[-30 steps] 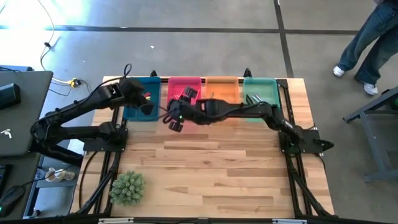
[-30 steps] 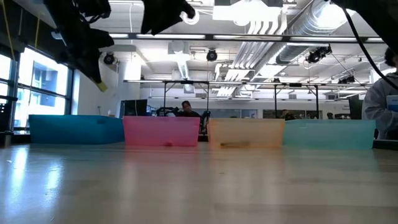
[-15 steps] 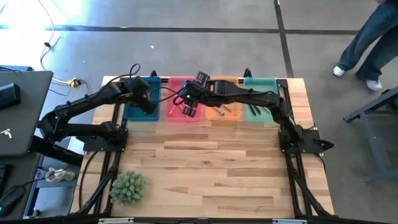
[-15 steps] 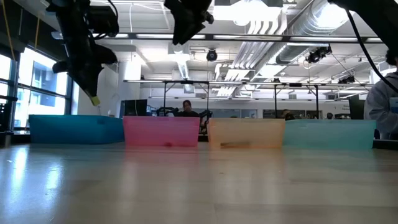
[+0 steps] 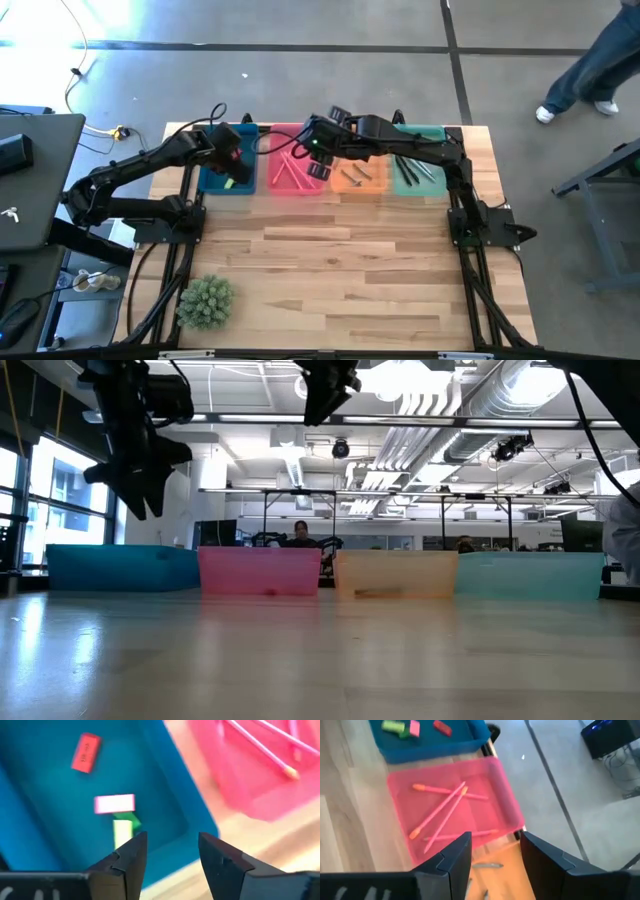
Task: Sort crayons/erasers/pens/pencils in bins
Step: Return to Home Position
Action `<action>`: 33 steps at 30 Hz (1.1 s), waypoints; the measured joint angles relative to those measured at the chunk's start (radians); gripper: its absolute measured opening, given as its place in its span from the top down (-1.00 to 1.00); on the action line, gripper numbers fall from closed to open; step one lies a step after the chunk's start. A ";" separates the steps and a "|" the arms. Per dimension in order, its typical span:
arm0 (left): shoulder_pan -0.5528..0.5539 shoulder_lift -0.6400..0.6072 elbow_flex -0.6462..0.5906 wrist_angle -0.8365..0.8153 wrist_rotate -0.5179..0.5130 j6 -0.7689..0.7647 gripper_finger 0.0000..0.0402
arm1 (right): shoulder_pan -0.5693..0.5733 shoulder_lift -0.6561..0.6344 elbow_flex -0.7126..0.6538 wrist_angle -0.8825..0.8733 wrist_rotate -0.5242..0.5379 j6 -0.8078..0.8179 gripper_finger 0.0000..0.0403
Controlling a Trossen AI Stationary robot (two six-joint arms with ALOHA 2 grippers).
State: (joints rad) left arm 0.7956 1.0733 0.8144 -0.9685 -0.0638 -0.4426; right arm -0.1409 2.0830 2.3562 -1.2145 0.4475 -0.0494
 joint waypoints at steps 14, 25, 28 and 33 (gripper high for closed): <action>-0.121 -0.204 0.083 0.075 0.093 0.072 0.17 | 0.003 0.003 -0.162 0.023 -0.060 0.151 0.21; -0.381 -0.421 -0.010 0.201 -0.027 -0.025 0.17 | 0.041 0.002 -0.273 0.094 -0.089 0.304 0.21; -0.444 -0.492 -0.110 0.283 -0.024 -0.050 0.17 | 0.054 0.002 -0.277 0.090 -0.086 0.345 0.21; -0.531 -0.618 -0.249 0.401 -0.026 -0.081 0.17 | 0.077 -0.015 -0.277 0.097 -0.085 0.401 0.21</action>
State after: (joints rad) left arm 0.2647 0.4554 0.5657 -0.5679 -0.0898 -0.5240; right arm -0.0637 2.0684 2.0796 -1.1172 0.3629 0.3515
